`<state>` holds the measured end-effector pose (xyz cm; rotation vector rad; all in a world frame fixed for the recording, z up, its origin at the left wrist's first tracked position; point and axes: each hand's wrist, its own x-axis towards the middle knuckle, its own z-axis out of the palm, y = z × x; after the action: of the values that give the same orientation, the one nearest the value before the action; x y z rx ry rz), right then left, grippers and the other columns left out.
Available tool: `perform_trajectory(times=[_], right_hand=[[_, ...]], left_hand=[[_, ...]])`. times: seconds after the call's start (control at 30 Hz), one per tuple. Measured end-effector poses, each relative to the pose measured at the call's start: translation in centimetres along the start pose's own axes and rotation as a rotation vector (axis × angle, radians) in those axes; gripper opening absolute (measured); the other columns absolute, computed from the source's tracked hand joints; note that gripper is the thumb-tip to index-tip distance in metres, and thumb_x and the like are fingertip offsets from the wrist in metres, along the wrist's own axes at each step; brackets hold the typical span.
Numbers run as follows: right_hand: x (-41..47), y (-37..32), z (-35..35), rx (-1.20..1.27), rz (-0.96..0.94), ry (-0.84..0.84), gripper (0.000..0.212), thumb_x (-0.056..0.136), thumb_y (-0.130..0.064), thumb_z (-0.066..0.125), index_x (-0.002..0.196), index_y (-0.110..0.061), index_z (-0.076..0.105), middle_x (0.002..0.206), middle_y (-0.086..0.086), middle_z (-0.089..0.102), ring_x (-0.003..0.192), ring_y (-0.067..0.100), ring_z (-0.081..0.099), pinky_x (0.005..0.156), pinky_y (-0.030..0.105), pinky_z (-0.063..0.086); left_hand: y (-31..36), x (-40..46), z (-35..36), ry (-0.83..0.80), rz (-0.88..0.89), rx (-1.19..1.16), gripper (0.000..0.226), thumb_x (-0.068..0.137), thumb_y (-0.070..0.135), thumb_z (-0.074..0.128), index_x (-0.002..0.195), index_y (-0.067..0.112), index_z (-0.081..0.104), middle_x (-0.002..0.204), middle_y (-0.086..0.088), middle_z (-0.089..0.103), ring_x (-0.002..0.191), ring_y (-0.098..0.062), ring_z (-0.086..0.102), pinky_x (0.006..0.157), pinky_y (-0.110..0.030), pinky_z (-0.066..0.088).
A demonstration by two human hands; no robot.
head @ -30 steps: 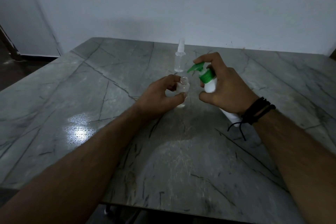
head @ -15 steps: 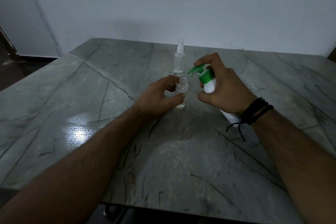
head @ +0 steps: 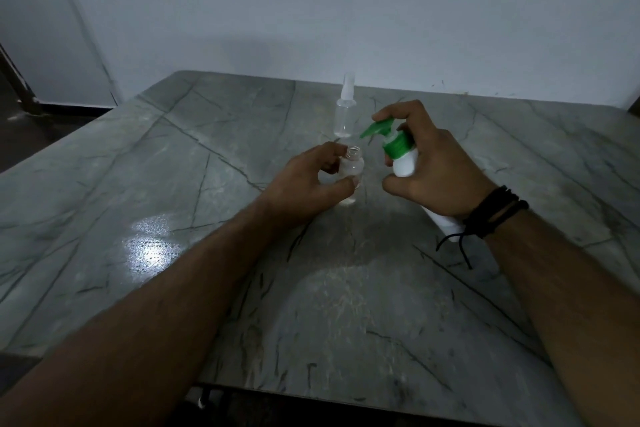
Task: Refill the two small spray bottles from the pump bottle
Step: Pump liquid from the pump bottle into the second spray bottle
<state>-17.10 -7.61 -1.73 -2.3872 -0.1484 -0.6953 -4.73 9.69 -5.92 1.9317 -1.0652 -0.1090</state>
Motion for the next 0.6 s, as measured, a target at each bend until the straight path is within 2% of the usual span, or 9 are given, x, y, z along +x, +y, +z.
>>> perform_trajectory(times=[0.1, 0.3, 0.47, 0.6], right_hand=[[-0.02, -0.05, -0.04, -0.008, -0.005, 0.0, 0.073, 0.07, 0.0, 0.076, 0.132, -0.023, 0.046, 0.082, 0.0, 0.063, 0.073, 0.017, 0.065, 0.067, 0.033, 0.053], [0.07, -0.13, 0.15, -0.006, 0.008, -0.029, 0.066, 0.071, -0.001, 0.076, 0.123, -0.027, 0.044, 0.085, 0.004, 0.065, 0.073, 0.015, 0.065, 0.068, 0.035, 0.053], [0.02, -0.09, 0.19, -0.02, -0.008, -0.031, 0.072, 0.07, -0.001, 0.076, 0.13, -0.025, 0.044, 0.084, 0.003, 0.063, 0.074, 0.019, 0.066, 0.069, 0.039, 0.053], [0.02, -0.13, 0.1, -0.027, -0.018, -0.035, 0.071, 0.07, 0.0, 0.076, 0.13, -0.023, 0.045, 0.082, 0.004, 0.063, 0.07, 0.018, 0.064, 0.067, 0.037, 0.053]], left_hand=[[-0.19, -0.03, 0.03, 0.002, 0.0, -0.004, 0.041, 0.086, 0.041, 0.068, 0.124, 0.03, 0.056, 0.115, 0.011, 0.061, 0.104, -0.003, 0.057, 0.079, -0.022, 0.045], [-0.34, -0.01, 0.14, 0.005, -0.004, -0.005, 0.045, 0.086, 0.042, 0.068, 0.126, 0.027, 0.056, 0.116, 0.008, 0.062, 0.106, -0.007, 0.058, 0.081, -0.027, 0.048], [-0.36, 0.1, 0.1, -0.002, -0.008, 0.001, 0.045, 0.086, 0.042, 0.068, 0.127, 0.028, 0.055, 0.117, 0.008, 0.061, 0.107, -0.007, 0.057, 0.082, -0.028, 0.049], [-0.3, 0.08, 0.15, -0.002, -0.011, -0.006, 0.045, 0.086, 0.042, 0.067, 0.127, 0.027, 0.055, 0.117, 0.008, 0.061, 0.106, -0.008, 0.057, 0.082, -0.028, 0.048]])
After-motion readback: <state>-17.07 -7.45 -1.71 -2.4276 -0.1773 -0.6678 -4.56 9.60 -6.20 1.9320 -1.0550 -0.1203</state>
